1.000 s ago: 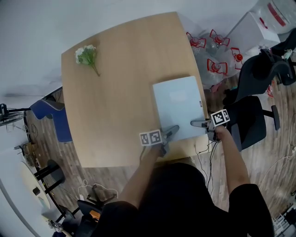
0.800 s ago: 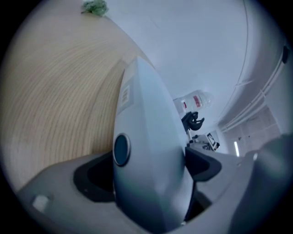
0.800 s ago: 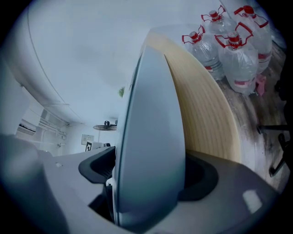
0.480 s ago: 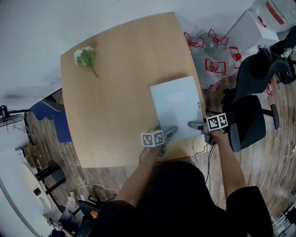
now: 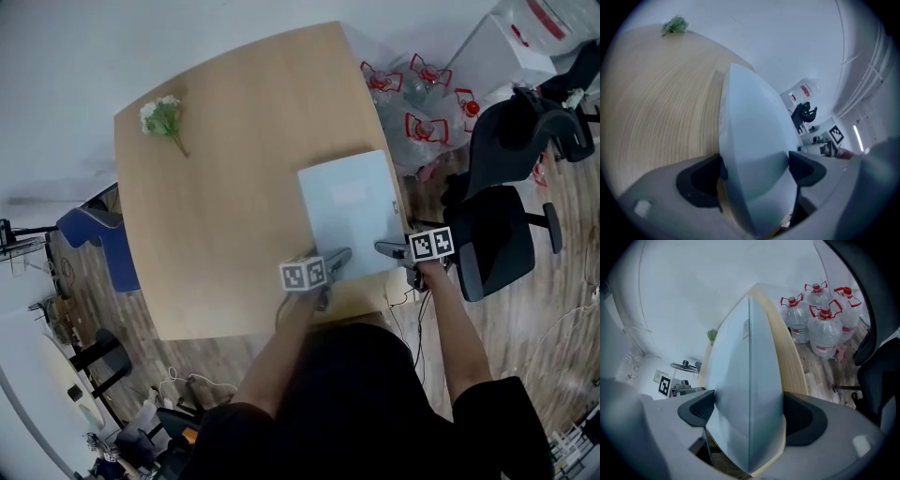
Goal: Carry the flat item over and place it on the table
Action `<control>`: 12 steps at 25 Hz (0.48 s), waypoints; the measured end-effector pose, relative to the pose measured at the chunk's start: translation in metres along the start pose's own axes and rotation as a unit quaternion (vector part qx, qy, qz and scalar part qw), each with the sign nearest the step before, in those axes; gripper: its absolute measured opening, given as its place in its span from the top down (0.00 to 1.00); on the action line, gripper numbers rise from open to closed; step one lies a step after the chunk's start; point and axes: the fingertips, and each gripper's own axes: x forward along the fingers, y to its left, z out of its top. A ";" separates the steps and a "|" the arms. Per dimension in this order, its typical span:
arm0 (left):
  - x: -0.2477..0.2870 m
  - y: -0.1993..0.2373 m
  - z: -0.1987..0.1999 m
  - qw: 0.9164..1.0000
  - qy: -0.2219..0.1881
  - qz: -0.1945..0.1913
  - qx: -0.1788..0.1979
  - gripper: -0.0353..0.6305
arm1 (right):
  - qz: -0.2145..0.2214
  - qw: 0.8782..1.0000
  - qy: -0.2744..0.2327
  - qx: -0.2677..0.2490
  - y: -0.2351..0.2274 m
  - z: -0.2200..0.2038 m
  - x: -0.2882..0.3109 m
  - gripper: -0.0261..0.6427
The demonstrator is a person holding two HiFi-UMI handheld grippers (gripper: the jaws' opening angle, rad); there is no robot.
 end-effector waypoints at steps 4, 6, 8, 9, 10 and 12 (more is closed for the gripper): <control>0.000 -0.001 -0.003 1.000 -0.004 0.005 0.000 0.26 | -0.038 0.999 -0.002 -0.031 -0.007 -0.004 -0.009 0.32; 0.001 0.000 -0.004 1.000 -0.006 0.007 0.000 0.26 | -0.036 0.999 -0.011 -0.034 -0.009 -0.004 -0.013 0.35; 0.003 -0.002 -0.005 1.000 -0.009 0.008 -0.001 0.26 | -0.023 0.999 -0.020 -0.026 -0.010 -0.005 -0.016 0.35; 0.003 -0.003 -0.006 1.000 -0.010 0.007 -0.002 0.26 | -0.017 0.999 -0.022 -0.023 -0.010 -0.006 -0.017 0.35; 0.003 -0.004 -0.007 1.000 -0.011 0.006 -0.003 0.26 | -0.014 0.999 -0.024 -0.022 -0.009 -0.009 -0.017 0.35; 0.001 -0.006 -0.007 1.000 -0.014 0.004 -0.004 0.26 | -0.015 0.999 -0.027 -0.029 -0.008 -0.012 -0.019 0.35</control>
